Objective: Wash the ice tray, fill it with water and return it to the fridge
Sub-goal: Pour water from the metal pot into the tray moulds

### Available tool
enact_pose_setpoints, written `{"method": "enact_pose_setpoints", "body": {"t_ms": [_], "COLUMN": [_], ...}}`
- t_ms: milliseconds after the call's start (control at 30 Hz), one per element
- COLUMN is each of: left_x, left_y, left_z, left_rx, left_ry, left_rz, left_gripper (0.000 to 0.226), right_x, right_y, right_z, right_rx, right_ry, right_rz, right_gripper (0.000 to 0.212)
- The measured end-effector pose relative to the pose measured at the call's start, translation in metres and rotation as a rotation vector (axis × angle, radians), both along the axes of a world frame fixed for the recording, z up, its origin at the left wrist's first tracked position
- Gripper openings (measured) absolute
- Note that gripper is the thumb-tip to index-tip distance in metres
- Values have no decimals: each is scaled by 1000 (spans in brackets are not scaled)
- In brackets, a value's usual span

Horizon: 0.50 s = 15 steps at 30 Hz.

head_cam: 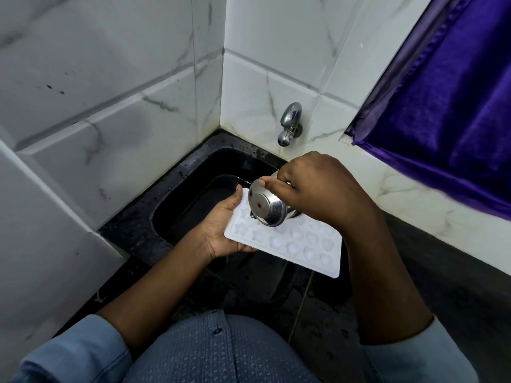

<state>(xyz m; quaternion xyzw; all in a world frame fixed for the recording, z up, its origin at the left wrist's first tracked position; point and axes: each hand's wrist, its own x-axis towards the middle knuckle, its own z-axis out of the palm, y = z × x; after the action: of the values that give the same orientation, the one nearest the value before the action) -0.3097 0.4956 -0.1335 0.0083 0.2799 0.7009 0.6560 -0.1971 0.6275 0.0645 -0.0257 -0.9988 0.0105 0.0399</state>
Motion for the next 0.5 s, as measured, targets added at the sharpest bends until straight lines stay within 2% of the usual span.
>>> {"method": "enact_pose_setpoints", "body": {"t_ms": [500], "left_x": [0], "left_y": [-2], "left_z": [1], "left_rx": [-45], "left_ry": [13], "left_rz": [13], "left_gripper": [77], "right_x": [-2], "right_y": [-8], "right_z": [3], "right_rx": [24], "right_ry": [-13], "right_rz": [-6], "right_gripper": [60]}}
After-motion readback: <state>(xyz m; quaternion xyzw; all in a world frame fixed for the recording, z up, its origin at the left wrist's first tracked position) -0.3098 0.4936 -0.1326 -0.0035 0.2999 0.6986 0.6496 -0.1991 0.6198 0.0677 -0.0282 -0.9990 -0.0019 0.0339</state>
